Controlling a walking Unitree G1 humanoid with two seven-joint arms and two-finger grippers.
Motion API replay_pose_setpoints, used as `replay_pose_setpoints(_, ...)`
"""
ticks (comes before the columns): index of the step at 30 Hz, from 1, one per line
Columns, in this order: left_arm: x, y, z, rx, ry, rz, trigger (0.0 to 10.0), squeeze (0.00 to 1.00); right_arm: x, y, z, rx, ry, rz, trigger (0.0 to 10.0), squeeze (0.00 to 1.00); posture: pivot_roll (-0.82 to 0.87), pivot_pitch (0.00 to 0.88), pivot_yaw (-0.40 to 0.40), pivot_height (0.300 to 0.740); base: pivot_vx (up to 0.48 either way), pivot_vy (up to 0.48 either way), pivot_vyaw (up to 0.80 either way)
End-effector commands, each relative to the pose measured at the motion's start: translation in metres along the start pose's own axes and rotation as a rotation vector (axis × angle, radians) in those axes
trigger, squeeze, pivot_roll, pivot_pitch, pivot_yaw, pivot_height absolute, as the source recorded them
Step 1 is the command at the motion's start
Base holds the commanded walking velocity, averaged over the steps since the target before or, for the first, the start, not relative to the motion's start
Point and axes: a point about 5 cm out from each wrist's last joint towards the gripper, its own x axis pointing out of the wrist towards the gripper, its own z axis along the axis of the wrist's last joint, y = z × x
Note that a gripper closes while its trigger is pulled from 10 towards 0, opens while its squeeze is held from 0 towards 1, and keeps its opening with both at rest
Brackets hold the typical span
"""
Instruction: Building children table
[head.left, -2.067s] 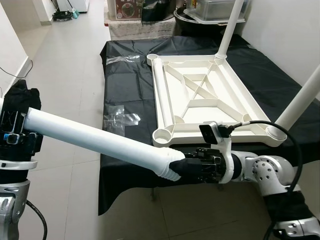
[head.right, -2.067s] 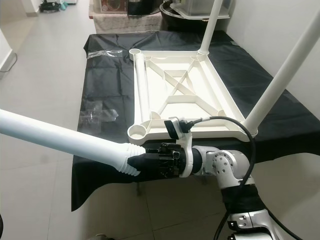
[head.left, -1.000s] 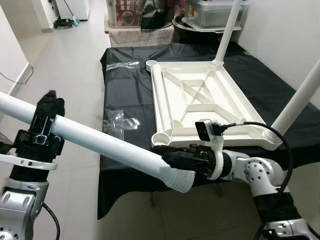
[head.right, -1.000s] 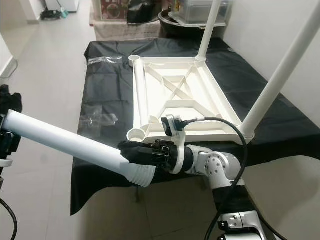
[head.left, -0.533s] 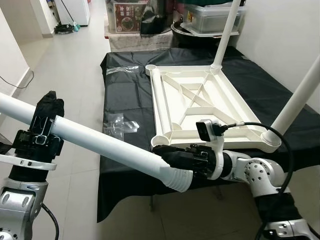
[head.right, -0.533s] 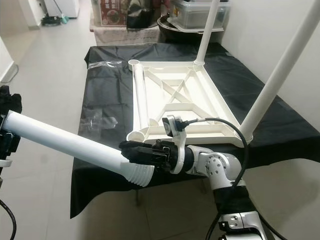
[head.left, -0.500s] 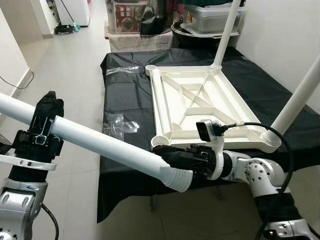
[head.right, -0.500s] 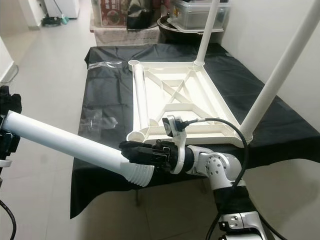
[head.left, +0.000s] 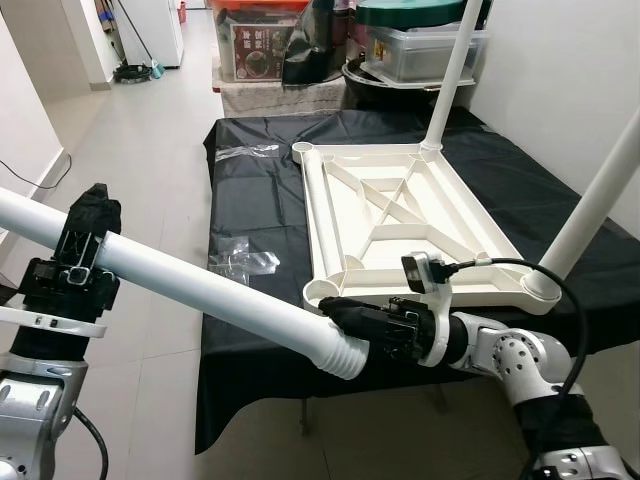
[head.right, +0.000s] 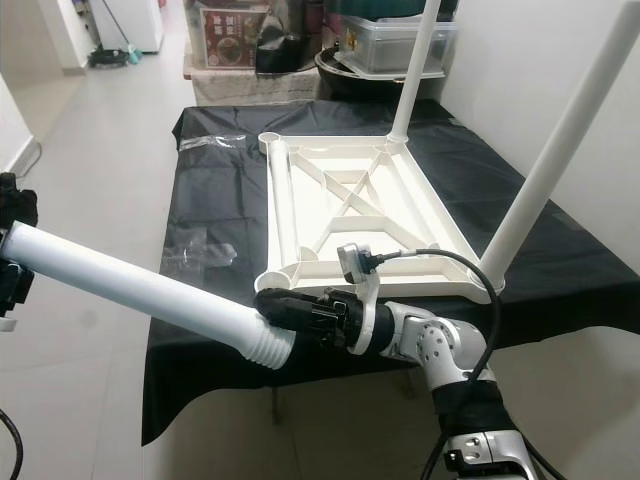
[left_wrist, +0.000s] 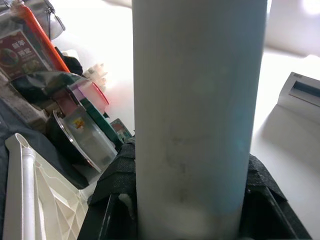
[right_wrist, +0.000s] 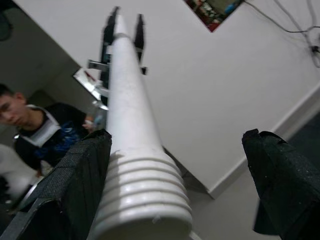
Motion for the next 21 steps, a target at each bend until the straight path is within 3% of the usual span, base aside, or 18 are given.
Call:
replay_pose_setpoints(1, 0.004, -0.006, 0.005, -0.016, -0.034, -0.036, 10.0, 0.0, -0.009, -0.009, -0.008, 0.02, 0.008, -0.086, 10.0, 0.0, 0.05, 0.049, -0.012, 0.74, 0.0, 0.0, 0.0)
replay_pose_setpoints(4, 0.005, -0.006, 0.006, -0.005, -0.028, -0.034, 10.0, 0.0, -0.013, -0.014, -0.006, 0.009, -0.016, -0.138, 10.0, 0.0, 0.05, 0.048, -0.013, 0.74, 0.0, 0.0, 0.0)
replay_pose_setpoints(6, 0.005, -0.005, 0.004, 0.015, 0.006, -0.029, 10.0, 0.0, -0.016, -0.025, 0.005, -0.08, -0.103, -0.269, 10.0, 0.0, 0.04, 0.047, -0.008, 0.74, 0.0, 0.0, 0.0)
replay_pose_setpoints(7, 0.005, -0.005, 0.004, 0.015, 0.006, -0.029, 10.0, 0.0, -0.016, -0.025, 0.005, -0.08, -0.103, -0.269, 10.0, 0.0, 0.04, 0.047, -0.008, 0.74, 0.0, 0.0, 0.0)
replay_pose_setpoints(11, 0.006, -0.006, -0.006, 0.043, 0.115, -0.037, 10.0, 0.0, -0.016, -0.033, 0.03, -0.173, -0.215, -0.406, 10.0, 0.0, 0.04, 0.044, -0.002, 0.74, 0.0, 0.0, 0.0)
replay_pose_setpoints(12, 0.006, -0.006, -0.006, 0.043, 0.115, -0.037, 10.0, 0.0, -0.016, -0.033, 0.03, -0.173, -0.215, -0.406, 10.0, 0.0, 0.04, 0.044, -0.002, 0.74, 0.0, 0.0, 0.0)
replay_pose_setpoints(15, 0.009, -0.008, -0.018, 0.085, 0.241, -0.067, 10.0, 0.0, -0.011, -0.037, 0.04, -0.204, -0.177, -0.438, 10.0, 0.0, 0.05, 0.041, -0.004, 0.74, 0.0, 0.0, 0.0)
replay_pose_setpoints(18, 0.01, -0.01, -0.022, 0.093, 0.28, -0.083, 10.0, 0.0, -0.009, -0.037, 0.044, -0.217, -0.177, -0.441, 10.0, 0.0, 0.05, 0.041, -0.004, 0.74, 0.0, 0.0, 0.0)
replay_pose_setpoints(21, 0.015, -0.012, -0.031, 0.112, 0.36, -0.113, 10.0, 0.0, -0.002, -0.038, 0.055, -0.247, -0.221, -0.458, 10.0, 0.0, 0.04, 0.038, 0.0, 0.74, 0.0, 0.0, 0.0)
